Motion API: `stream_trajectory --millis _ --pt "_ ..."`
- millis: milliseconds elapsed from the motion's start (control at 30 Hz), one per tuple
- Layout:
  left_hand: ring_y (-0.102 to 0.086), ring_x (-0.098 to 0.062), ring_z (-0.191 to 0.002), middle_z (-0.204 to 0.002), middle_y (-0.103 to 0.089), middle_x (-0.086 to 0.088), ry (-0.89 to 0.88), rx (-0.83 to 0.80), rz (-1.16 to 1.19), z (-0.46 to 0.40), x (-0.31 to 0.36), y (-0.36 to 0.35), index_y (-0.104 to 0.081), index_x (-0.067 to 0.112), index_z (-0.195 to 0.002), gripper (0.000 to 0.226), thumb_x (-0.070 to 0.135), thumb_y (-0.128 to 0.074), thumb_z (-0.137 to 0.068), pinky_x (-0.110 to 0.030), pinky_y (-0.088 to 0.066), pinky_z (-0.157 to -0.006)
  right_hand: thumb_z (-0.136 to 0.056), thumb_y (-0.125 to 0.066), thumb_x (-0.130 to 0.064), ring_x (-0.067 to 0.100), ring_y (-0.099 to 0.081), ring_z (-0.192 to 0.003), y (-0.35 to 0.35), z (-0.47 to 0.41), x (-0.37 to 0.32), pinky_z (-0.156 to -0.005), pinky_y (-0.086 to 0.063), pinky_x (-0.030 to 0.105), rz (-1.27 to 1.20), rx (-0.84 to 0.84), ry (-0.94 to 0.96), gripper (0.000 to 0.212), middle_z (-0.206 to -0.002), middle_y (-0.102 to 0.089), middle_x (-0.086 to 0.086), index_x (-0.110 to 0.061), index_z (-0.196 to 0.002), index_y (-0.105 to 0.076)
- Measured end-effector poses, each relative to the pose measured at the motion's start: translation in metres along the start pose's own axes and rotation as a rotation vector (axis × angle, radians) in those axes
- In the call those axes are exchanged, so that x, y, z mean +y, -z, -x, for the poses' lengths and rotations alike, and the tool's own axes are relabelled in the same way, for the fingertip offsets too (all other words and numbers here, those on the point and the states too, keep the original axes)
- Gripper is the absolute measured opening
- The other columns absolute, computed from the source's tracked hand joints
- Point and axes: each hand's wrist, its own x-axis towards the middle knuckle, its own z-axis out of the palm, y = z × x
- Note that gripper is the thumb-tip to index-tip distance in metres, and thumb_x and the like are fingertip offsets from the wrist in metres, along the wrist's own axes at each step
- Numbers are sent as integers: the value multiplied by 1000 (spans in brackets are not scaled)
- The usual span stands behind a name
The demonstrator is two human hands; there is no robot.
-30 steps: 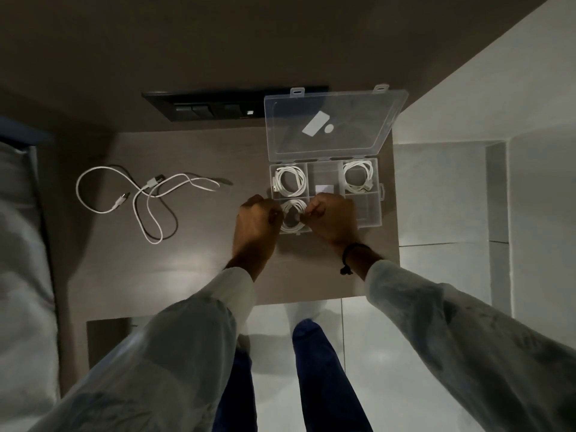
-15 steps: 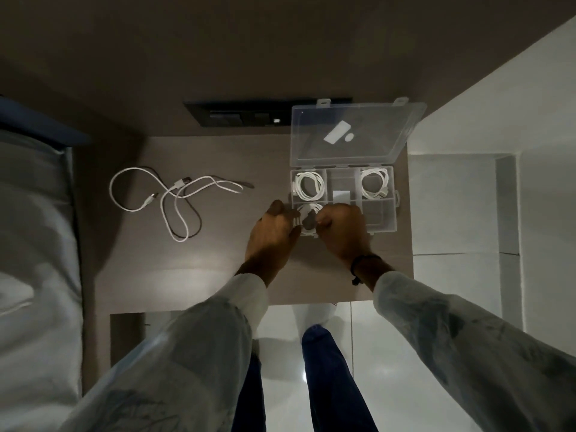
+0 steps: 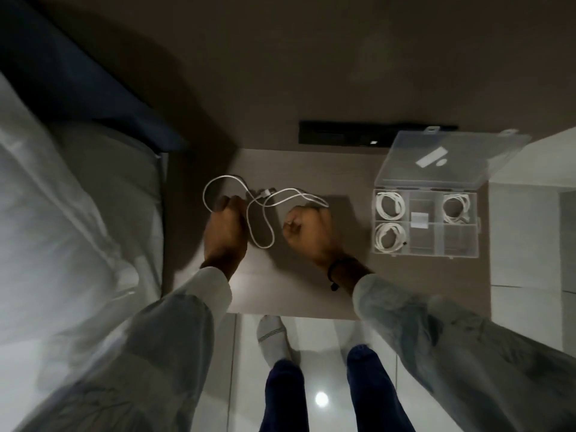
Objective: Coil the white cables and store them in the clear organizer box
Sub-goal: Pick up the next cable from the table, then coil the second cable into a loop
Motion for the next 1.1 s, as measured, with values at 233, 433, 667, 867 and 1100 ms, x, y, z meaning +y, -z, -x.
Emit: stream_trajectory --millis 233,433,667,867,1100 --pt "-56 -40 -118 -139 -50 -15 -428 -193 -287 -28 -41 -10 -46 17 -147 46 23 -48 -101 -47 -50 -90 -97 -51 -36 33 -50 -133 -76 -18 -5 -113 -34 43 504 -66 282 37 -145 -53 11 -14 -124 -65" --pt "-55 -43 -121 -149 -45 -20 -583 -177 -518 -31 -57 -8 -57 9 -138 41 11 -58 -96 -50 -52 -88 -60 -90 -13 41 -70 -96 -76 -5 -6 -86 -55 48 437 15 331 21 -95 -73 20 -3 -69 -75" --pt "-55 -45 -123 -133 -60 -24 -823 -130 -597 -25 -51 24 -75 4 -105 22 10 -69 -85 -53 -46 -92 -87 -63 0 46 -63 -108 -56 13 -10 -97 -48 51 395 87 266 12 -108 -69 28 4 -91 -74" --pt "-63 -36 -88 -98 -67 -13 -536 -246 -133 4 -18 89 -62 17 -116 26 30 -45 -100 -46 -50 -78 -101 -49 -15 40 -61 -102 39 47 -35 -93 -46 48 345 253 211 21 -108 -68 20 -2 -104 -66" --pt "-51 -27 -55 -65 -54 -6 -11 -385 517 53 104 198 -63 12 -82 28 21 -48 -104 -26 -42 -49 -103 -46 -17 31 -63 -76 154 93 -101 -68 -50 36 -133 446 82 15 -83 -69 12 -9 -95 -57"
